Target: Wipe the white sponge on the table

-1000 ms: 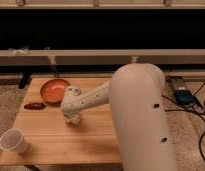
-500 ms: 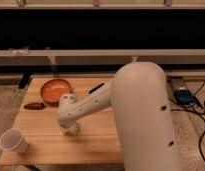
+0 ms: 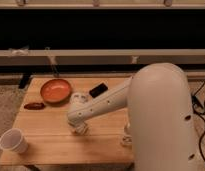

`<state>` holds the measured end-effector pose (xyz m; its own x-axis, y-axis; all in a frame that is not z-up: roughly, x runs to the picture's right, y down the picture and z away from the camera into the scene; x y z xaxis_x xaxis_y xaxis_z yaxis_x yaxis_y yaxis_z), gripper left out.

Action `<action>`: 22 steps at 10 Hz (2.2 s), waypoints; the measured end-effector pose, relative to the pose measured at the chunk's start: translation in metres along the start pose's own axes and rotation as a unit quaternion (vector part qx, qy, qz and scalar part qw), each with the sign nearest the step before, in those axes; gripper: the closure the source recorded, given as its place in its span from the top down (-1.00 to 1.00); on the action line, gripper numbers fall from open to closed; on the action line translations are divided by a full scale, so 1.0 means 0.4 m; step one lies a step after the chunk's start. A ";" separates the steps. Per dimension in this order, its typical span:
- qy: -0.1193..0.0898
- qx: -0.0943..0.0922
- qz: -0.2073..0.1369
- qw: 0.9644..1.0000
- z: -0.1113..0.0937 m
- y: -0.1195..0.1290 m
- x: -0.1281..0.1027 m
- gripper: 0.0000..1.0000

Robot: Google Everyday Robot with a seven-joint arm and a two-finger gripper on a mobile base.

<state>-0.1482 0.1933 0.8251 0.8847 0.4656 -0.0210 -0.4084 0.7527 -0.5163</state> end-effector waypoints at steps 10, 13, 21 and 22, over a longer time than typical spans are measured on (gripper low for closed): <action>0.096 -0.013 -0.041 0.994 -0.022 -0.146 -0.014 0.09; 0.096 -0.013 -0.042 0.994 -0.022 -0.144 -0.015 0.09; 0.096 -0.014 -0.042 0.994 -0.019 -0.143 -0.014 0.09; 0.096 -0.014 -0.042 0.994 -0.019 -0.143 -0.014 0.09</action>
<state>-0.1281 0.1440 0.8481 0.9432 0.3020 -0.1386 -0.3272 0.7712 -0.5460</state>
